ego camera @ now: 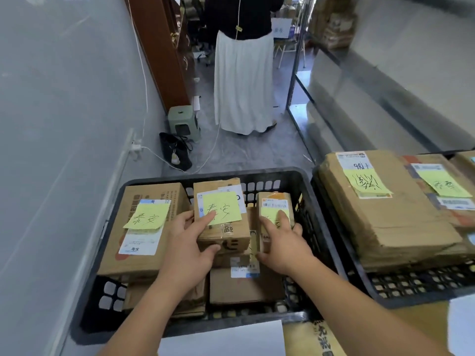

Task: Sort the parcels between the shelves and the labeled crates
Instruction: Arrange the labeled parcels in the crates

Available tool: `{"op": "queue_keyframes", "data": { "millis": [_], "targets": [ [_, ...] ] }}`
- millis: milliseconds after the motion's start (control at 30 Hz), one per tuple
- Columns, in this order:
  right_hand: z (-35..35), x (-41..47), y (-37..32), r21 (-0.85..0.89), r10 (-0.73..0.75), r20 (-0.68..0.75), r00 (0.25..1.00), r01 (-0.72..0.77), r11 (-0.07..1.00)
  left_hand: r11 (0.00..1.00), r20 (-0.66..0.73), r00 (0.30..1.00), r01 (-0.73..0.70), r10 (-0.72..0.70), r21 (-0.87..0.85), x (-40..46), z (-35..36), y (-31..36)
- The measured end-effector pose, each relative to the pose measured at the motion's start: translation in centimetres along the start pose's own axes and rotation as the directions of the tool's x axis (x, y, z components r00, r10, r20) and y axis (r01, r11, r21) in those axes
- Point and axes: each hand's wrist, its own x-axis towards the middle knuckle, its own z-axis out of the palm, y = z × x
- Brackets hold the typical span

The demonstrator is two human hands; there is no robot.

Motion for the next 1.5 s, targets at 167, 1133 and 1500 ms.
{"op": "queue_keyframes", "data": {
  "millis": [167,1133,1500],
  "targets": [
    [0.0,-0.4,-0.2,-0.02,0.028,0.002,1.0,-0.028,0.999,0.999,0.056,0.998,0.041,-0.04,-0.007,0.4,0.2,-0.4],
    [-0.1,1.0,-1.5,0.039,-0.158,0.034,0.987,0.157,0.987,0.984,0.07,0.996,0.045,-0.058,0.173,0.3,0.8,0.3],
    [-2.2,-1.1,-0.1,0.02,-0.119,0.057,0.991,0.118,0.993,0.984,0.104,0.994,0.022,-0.041,0.178,0.1,0.3,0.6]
  ]
}}
